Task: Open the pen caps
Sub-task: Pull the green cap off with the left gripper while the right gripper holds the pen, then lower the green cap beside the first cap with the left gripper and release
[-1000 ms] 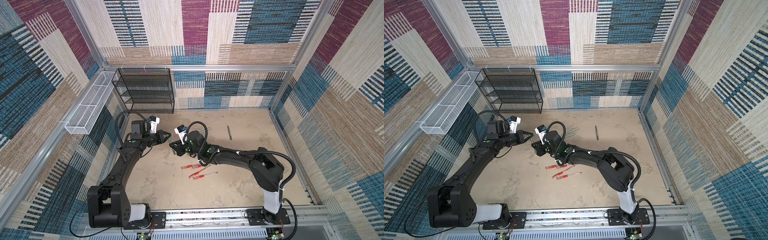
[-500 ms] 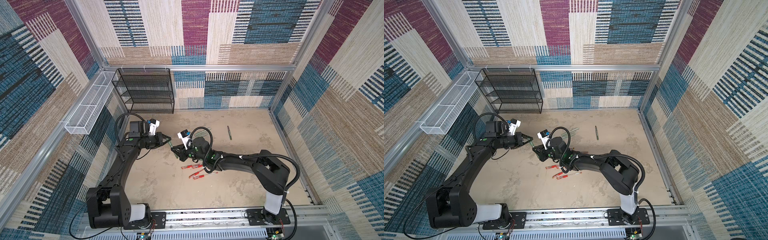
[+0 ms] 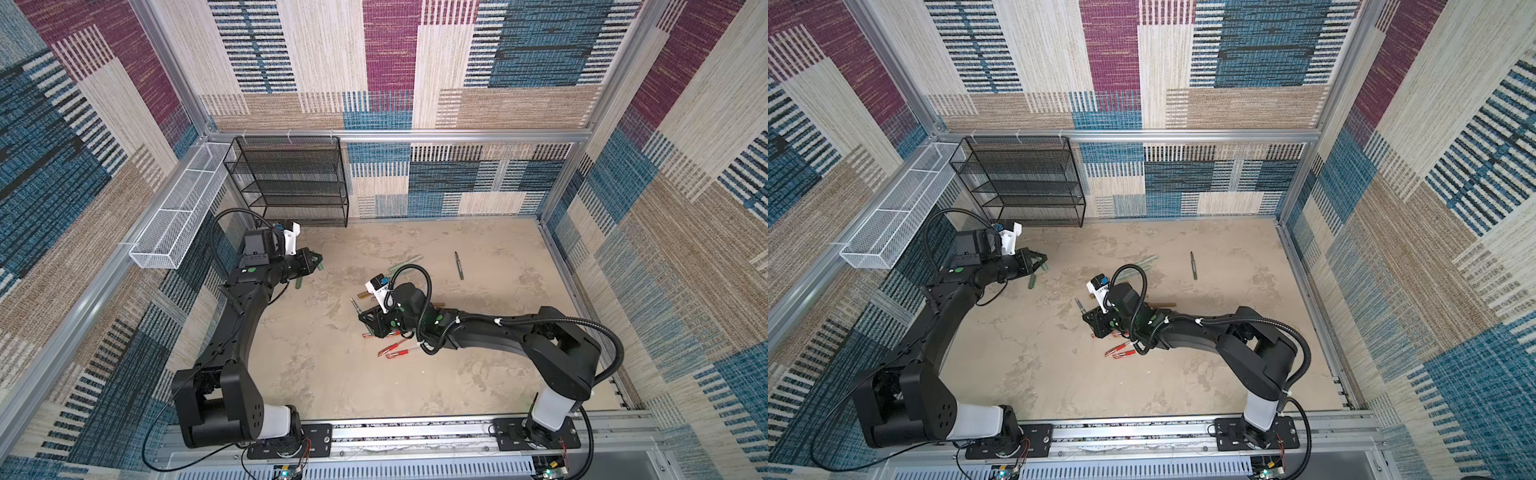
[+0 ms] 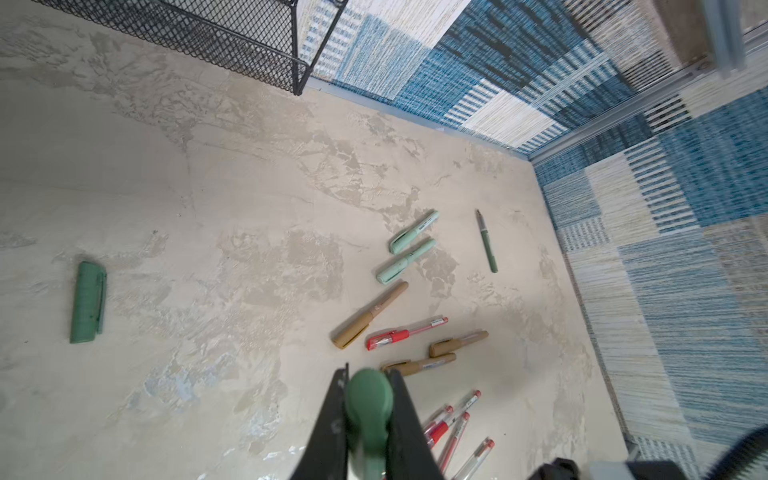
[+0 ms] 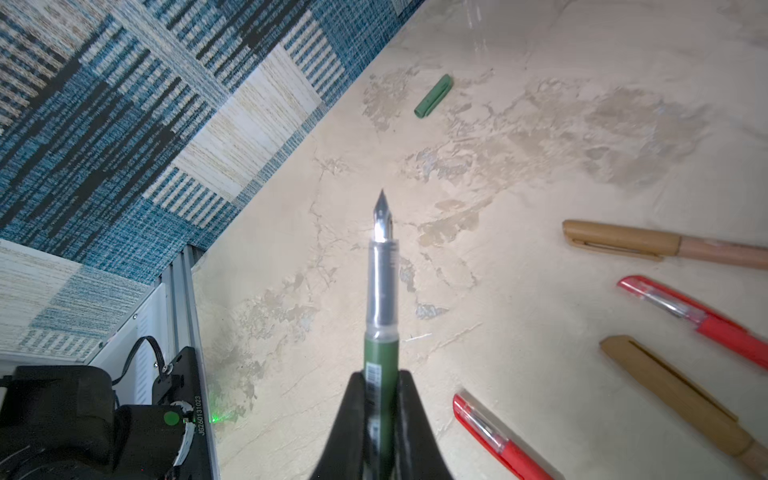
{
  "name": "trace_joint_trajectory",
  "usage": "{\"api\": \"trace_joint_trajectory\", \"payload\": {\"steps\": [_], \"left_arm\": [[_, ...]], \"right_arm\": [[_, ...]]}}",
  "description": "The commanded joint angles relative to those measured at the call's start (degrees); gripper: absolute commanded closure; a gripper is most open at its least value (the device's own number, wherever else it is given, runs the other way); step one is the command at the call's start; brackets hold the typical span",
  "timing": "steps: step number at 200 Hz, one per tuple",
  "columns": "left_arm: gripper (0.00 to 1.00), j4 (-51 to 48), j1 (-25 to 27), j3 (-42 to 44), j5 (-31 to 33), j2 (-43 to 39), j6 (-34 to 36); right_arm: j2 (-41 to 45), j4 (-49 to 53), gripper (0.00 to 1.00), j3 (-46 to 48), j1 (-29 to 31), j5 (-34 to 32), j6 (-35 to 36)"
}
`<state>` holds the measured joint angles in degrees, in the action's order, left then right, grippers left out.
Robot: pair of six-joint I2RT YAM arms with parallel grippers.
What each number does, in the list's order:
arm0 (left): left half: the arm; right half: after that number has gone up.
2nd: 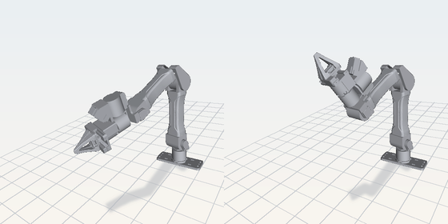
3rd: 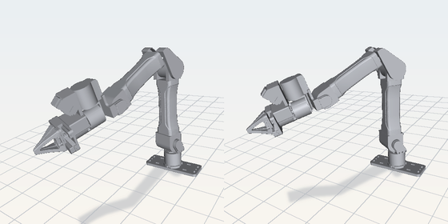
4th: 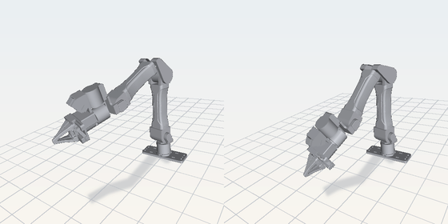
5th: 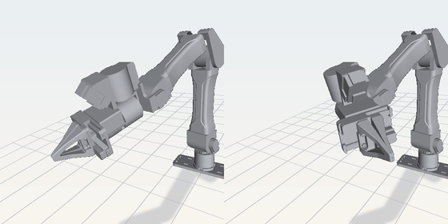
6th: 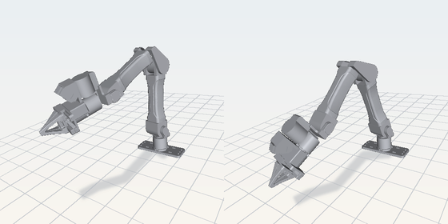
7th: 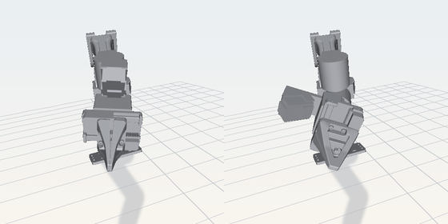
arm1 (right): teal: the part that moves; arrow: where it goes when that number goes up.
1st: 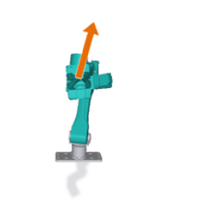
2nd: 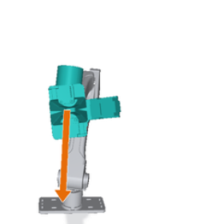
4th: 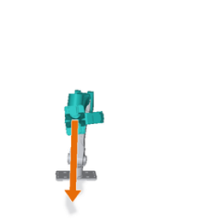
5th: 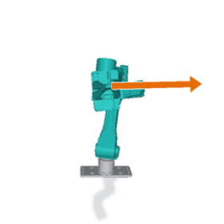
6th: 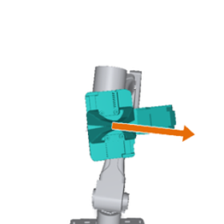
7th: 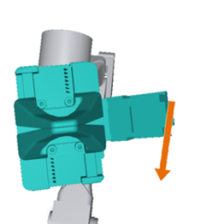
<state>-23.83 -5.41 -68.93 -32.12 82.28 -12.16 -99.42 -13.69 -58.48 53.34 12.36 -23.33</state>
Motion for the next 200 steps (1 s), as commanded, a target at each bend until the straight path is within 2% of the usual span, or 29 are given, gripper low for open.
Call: {"api": "trace_joint_trajectory", "payload": {"steps": [1,39,72,114,200], "left_arm": [[1.00,-6.79,0.86,-4.57,5.78,4.60,7.03],[1.00,-13.81,1.90,-11.20,17.24,13.92,12.26],[1.00,-16.13,2.13,-13.77,21.13,20.16,13.67],[1.00,-18.98,2.51,-18.26,25.15,26.66,14.27],[1.00,-21.08,3.21,-23.66,35.49,35.66,16.38]], "right_arm": [[2.74,2.70,1.00,0.22,-1.14,-4.03,-1.27],[11.24,7.79,1.00,2.94,-4.64,-7.29,-2.41],[18.86,14.49,1.00,5.69,-8.15,-9.97,-1.55],[27.93,18.34,1.00,10.63,-13.00,-11.33,-1.51],[31.82,21.75,1.00,12.86,-16.52,-11.33,-2.69]]}}
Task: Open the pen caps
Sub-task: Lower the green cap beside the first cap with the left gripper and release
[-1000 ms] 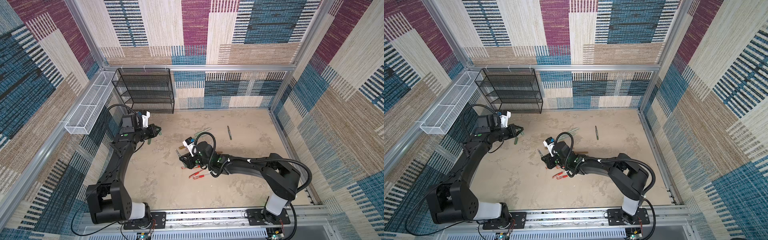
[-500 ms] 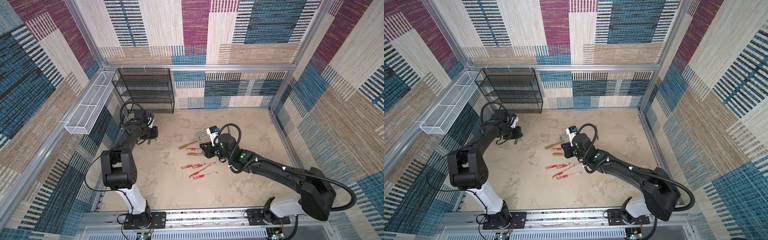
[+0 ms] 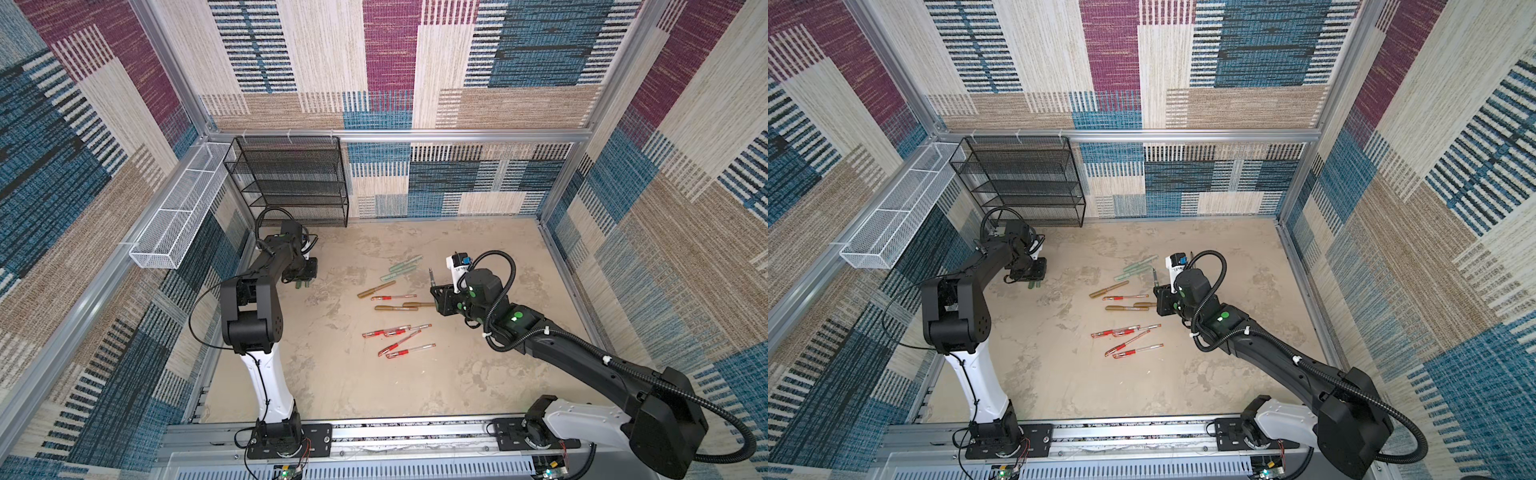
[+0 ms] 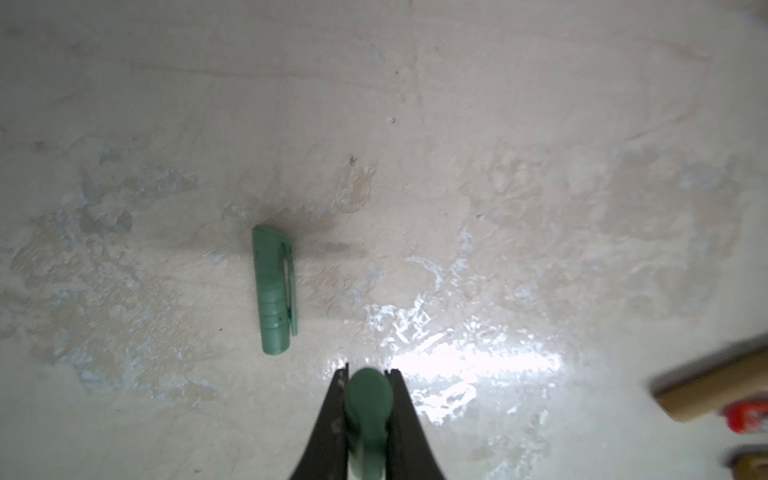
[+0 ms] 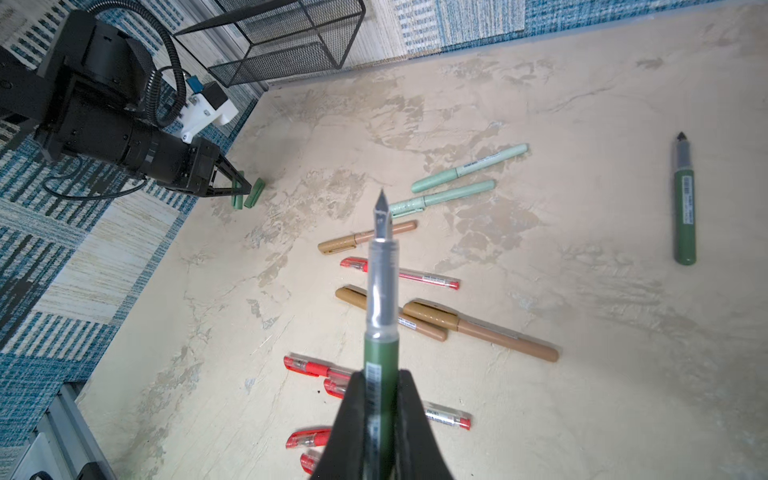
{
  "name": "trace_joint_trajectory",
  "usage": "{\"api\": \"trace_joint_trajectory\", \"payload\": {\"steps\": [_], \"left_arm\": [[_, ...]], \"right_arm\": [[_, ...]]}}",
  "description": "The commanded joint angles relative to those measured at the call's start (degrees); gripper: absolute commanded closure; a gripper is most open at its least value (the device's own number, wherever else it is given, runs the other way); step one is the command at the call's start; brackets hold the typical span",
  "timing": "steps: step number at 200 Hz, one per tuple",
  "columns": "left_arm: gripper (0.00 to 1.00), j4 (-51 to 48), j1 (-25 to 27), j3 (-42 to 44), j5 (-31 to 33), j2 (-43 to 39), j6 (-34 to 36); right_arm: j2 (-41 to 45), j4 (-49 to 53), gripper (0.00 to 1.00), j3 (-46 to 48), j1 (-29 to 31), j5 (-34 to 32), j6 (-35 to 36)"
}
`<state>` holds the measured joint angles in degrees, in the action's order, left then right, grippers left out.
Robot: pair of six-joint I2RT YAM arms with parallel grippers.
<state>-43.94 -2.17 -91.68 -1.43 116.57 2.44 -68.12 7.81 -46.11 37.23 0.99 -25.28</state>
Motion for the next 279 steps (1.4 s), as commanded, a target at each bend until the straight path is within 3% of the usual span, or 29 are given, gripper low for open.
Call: {"api": "trace_joint_trajectory", "payload": {"steps": [1,122,152,196,253,279], "left_arm": [[1.00,-1.01,-0.02,-0.93,4.87,1.46,1.78],[0.87,-6.21,1.47,-11.52,7.93,12.32,2.64],[0.75,-5.89,1.97,-10.80,8.86,11.47,2.24],[0.60,-6.23,2.42,-10.27,8.14,8.62,0.96],[0.56,-5.15,3.57,-5.84,4.32,-1.24,-0.48],[0.48,-2.81,4.34,-0.57,2.09,-8.15,-0.77]], "right_arm": [[0.57,0.22,1.00,0.53,-0.45,0.09,-0.74],[3.81,2.39,1.00,2.56,-1.82,-0.49,-1.10],[4.65,2.64,1.00,3.12,-2.25,-0.65,-1.00],[3.95,3.17,1.00,2.02,-2.95,-0.29,-0.37],[3.34,6.11,1.00,-1.40,-6.21,0.35,2.33],[1.56,7.89,1.00,-3.78,-9.34,1.01,3.92]]}}
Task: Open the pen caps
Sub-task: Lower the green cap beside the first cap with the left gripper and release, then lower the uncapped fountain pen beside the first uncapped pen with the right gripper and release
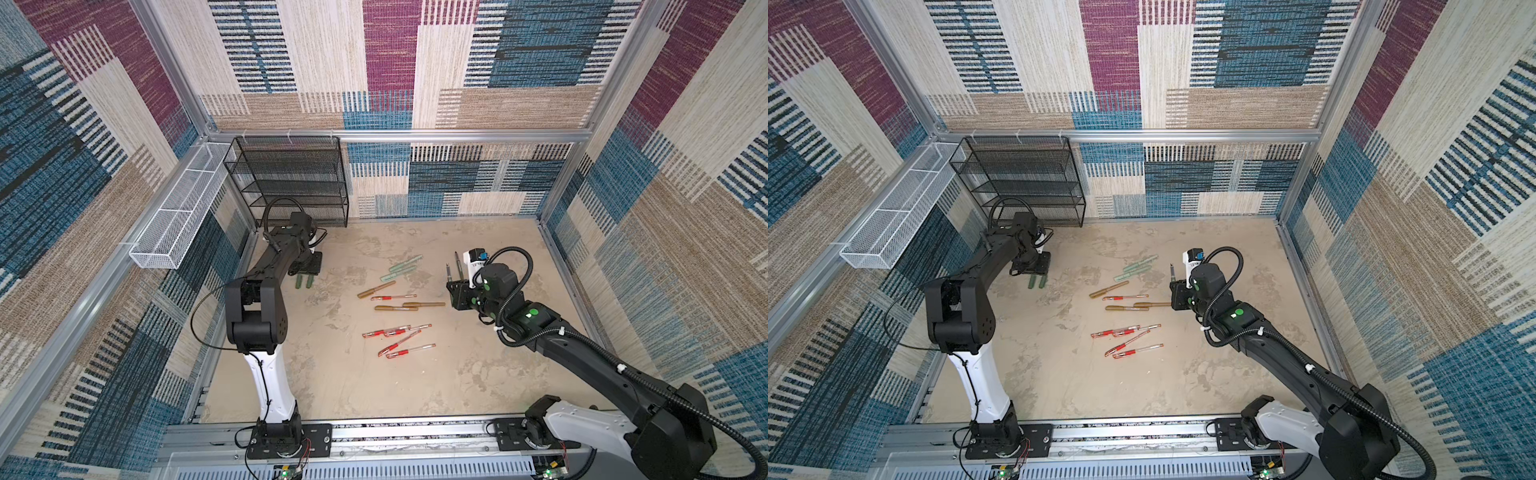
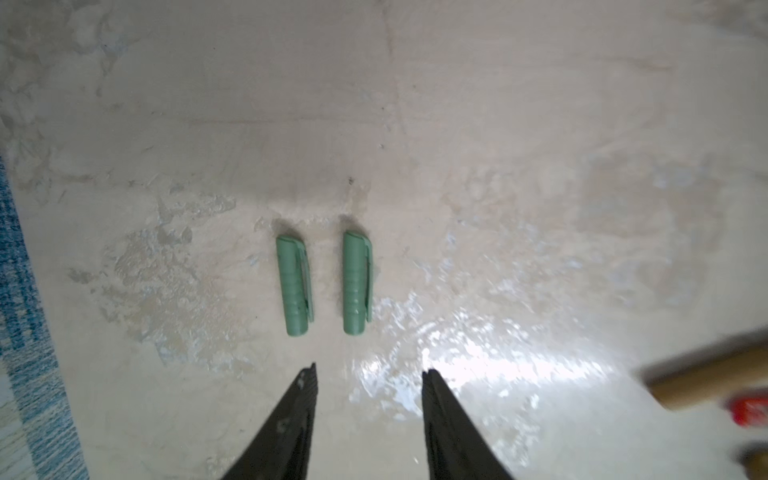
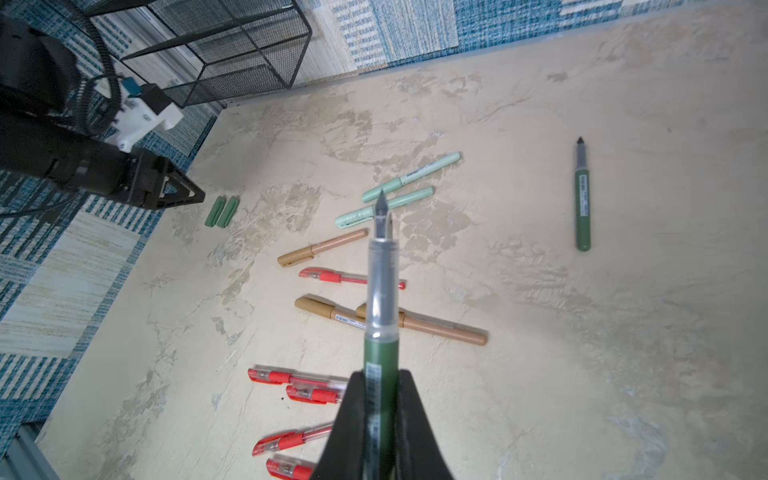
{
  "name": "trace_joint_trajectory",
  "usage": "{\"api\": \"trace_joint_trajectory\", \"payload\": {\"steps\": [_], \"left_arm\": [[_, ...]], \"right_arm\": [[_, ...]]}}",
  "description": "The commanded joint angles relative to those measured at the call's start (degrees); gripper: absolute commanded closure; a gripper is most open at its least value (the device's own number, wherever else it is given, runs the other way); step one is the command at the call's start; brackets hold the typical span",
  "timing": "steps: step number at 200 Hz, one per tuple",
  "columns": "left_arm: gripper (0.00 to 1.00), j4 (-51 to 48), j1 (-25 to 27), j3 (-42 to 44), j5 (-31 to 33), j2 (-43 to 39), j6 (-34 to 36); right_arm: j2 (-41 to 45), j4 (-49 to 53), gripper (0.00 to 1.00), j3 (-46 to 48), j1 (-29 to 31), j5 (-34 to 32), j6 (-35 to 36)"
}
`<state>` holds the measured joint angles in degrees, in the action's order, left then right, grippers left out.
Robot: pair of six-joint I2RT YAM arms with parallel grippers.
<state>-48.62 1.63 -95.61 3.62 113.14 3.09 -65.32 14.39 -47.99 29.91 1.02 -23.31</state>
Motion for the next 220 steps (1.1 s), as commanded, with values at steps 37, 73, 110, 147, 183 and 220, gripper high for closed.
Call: {"api": "trace_joint_trajectory", "payload": {"steps": [37,73,110,147,183,220], "left_arm": [[0.27,7.83,1.27,13.49,-6.28,-16.57,-1.51],[0.11,13.46,1.28,23.08,-10.09,-27.66,-1.38],[0.04,18.81,1.12,31.18,-13.66,-37.15,-1.00],[0.00,23.14,-0.31,36.75,-19.18,-43.75,-2.39],[0.01,24.95,-3.42,38.39,-23.26,-45.72,-5.72],[0.01,24.71,-4.25,38.30,-22.37,-46.43,-4.71]], "right_arm": [[-6.48,4.04,1.00,-7.04,-6.04,2.47,6.13],[-12.69,7.10,1.00,-13.18,-11.37,3.82,10.93],[-20.28,11.05,1.00,-20.51,-16.44,4.57,16.01],[-27.48,13.09,0.99,-26.81,-20.85,5.13,20.23],[-34.74,13.71,0.98,-31.32,-23.71,7.78,21.48],[-42.99,15.36,0.97,-35.98,-24.28,7.89,22.31]]}}
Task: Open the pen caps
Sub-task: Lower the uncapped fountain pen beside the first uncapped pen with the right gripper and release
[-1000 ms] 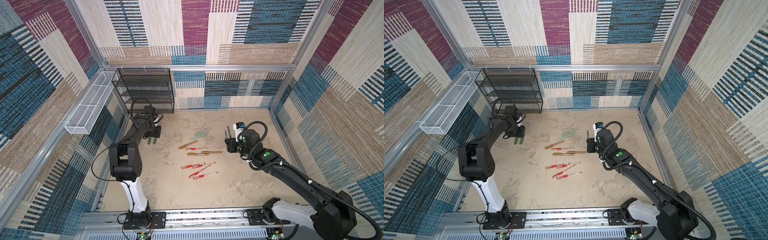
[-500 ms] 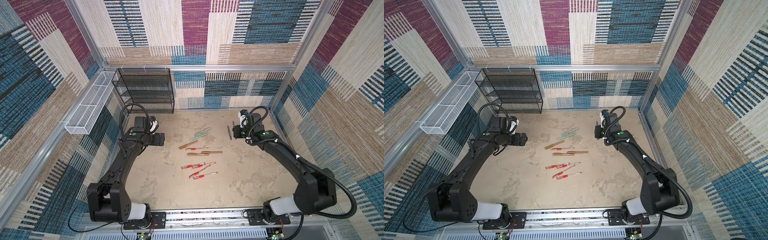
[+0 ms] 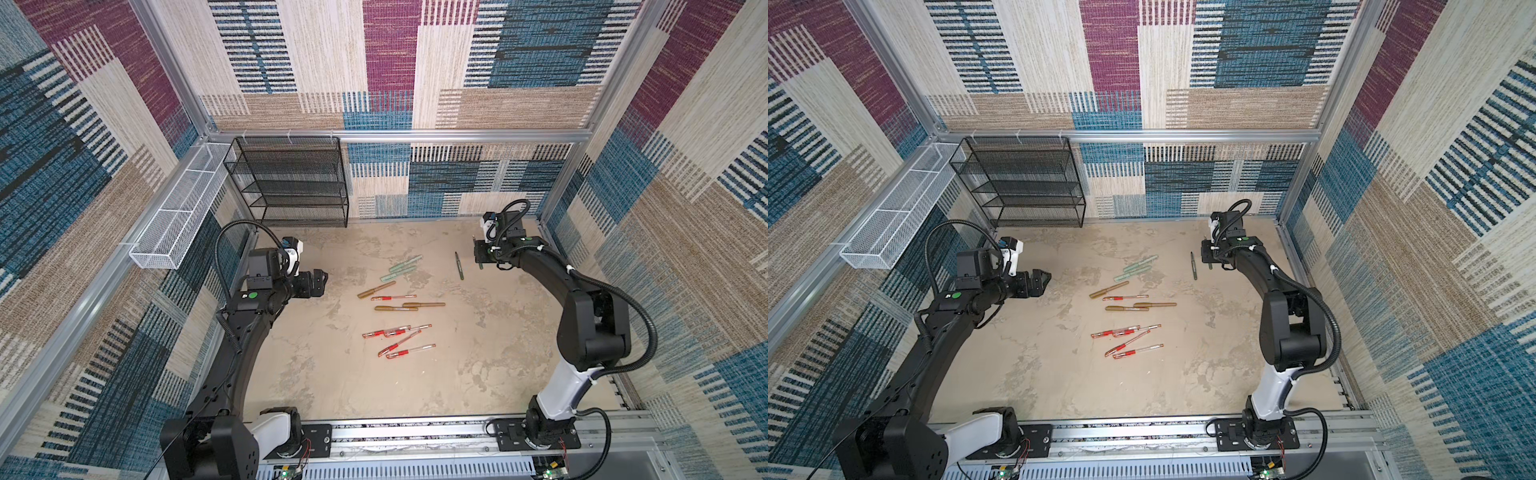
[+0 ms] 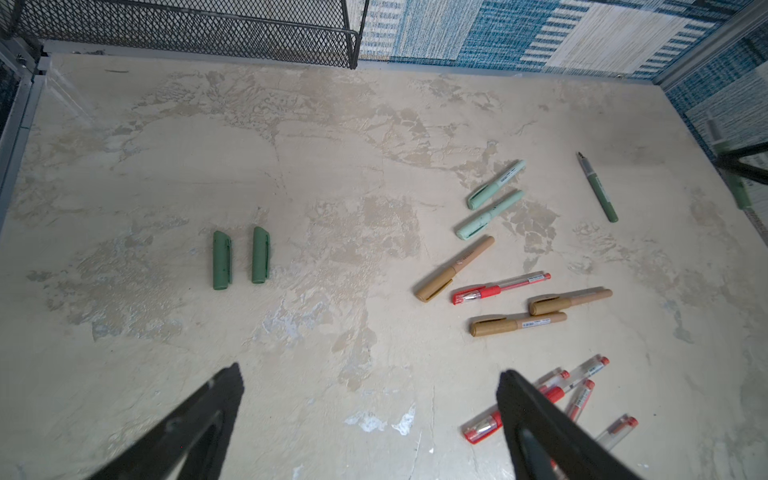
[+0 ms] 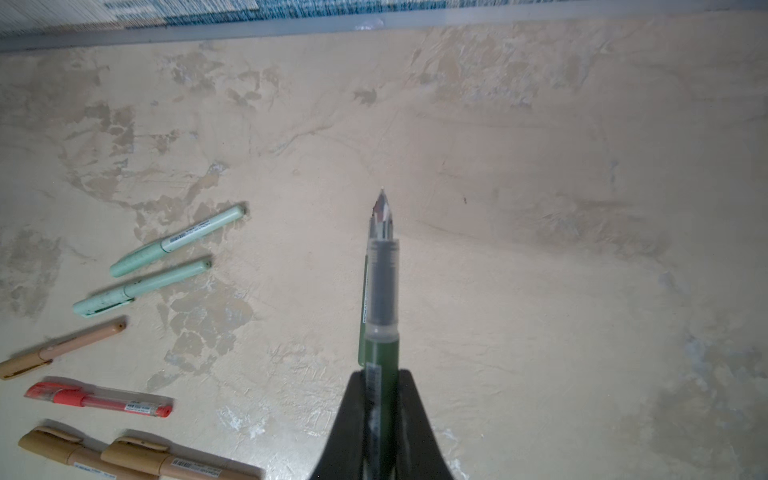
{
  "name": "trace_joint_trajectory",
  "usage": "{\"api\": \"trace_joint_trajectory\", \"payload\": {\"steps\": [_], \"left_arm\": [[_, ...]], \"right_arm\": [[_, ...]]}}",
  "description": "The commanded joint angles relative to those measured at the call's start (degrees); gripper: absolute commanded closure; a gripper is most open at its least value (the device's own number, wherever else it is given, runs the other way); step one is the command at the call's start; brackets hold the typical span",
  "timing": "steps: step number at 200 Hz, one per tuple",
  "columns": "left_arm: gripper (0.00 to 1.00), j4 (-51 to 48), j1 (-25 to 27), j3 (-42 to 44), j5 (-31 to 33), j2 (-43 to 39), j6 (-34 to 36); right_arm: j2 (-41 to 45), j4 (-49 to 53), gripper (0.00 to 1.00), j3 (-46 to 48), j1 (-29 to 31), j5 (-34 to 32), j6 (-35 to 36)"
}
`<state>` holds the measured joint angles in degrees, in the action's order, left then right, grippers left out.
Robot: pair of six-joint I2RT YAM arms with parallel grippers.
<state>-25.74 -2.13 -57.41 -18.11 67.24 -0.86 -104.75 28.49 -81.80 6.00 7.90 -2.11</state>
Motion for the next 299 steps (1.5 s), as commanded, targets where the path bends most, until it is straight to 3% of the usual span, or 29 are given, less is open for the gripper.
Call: {"api": "trace_joint_trajectory", "payload": {"steps": [1,61,110,183,238,299], "left_arm": [[0.01,1.83,-0.50,0.10,-0.59,-0.53,-0.78],[0.01,1.99,-1.21,0.04,0.81,-0.19,-0.43],[0.01,2.28,-1.21,0.37,1.41,0.07,-0.38],[0.01,2.58,-1.29,0.29,1.76,0.15,-0.54],[0.01,2.60,-1.27,0.44,1.41,-0.09,-0.79],[0.01,2.58,-1.30,0.43,1.06,-0.37,-1.07]], "right_arm": [[-3.68,1.24,0.97,-2.24,-0.37,1.12,1.08],[-15.55,2.33,0.96,-9.61,-0.95,2.99,1.12],[-19.91,2.21,0.95,-12.38,-1.08,3.08,-0.27],[-20.05,1.57,0.88,-10.15,-1.12,3.78,-1.24],[-18.92,1.81,0.74,-8.70,-1.08,4.43,-1.47],[-15.02,4.46,0.72,-11.95,-0.99,5.21,-1.10]]}}
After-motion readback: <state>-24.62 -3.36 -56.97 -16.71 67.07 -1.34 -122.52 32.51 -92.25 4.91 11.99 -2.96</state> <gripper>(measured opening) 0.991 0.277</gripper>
